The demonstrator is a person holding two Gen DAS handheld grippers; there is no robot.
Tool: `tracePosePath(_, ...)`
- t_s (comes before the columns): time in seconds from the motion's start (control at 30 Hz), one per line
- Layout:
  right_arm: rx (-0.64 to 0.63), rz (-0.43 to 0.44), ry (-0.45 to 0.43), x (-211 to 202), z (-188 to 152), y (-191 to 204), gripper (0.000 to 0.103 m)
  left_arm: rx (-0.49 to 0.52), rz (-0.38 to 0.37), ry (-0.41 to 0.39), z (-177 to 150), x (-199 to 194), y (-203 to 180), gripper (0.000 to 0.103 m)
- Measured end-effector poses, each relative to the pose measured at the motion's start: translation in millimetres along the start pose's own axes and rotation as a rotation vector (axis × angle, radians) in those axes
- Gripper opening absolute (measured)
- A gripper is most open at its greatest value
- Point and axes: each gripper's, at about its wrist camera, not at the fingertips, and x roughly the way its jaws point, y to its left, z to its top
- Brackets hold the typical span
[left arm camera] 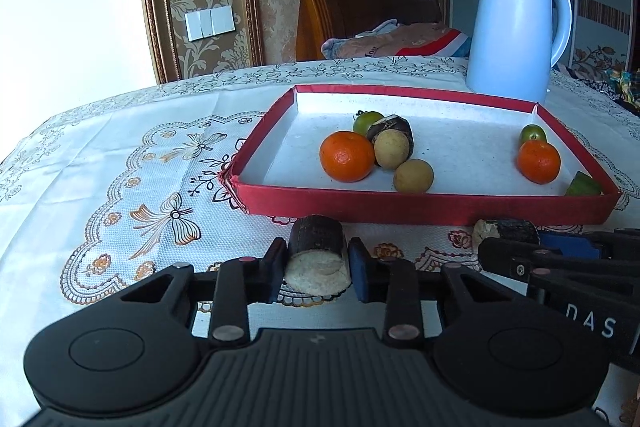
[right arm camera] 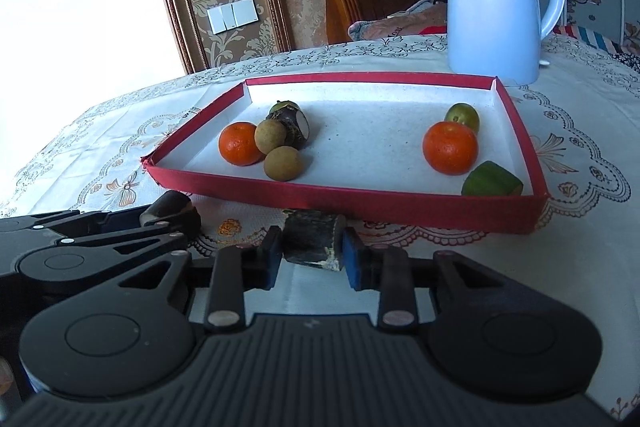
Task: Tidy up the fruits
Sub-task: 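Close the left gripper on its dark piece while the right gripper closes on the other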
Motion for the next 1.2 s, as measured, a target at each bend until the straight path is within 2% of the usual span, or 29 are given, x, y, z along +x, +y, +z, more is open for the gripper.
tracePosePath(0.47, -0.008, -0.009, -0.026, -8, -2, -6, 0.030, -0.003, -0.001, -0.058, 0, -12, 2, 0.033)
tracePosePath(0.87, -0.004, 0.027, -0.082, -25, -4, -14, 0.030, -0.022, -0.017, -0.122, -1, -24, 4, 0.031)
tracePosePath(1.0, -0.003, 0.032, -0.081, -26, -5, -15, 0.030, -0.026, -0.011, -0.112, 0, -24, 5, 0.031)
tracePosePath(1.1, 0.000, 0.039, -0.071, -23, -5, -16, 0.030, -0.079, -0.064, -0.107, -1, -29, 14, 0.032)
tracePosePath(1.2, -0.002, 0.044, -0.067, -23, -5, -15, 0.030, -0.082, -0.062, -0.108, -3, -32, 15, 0.035)
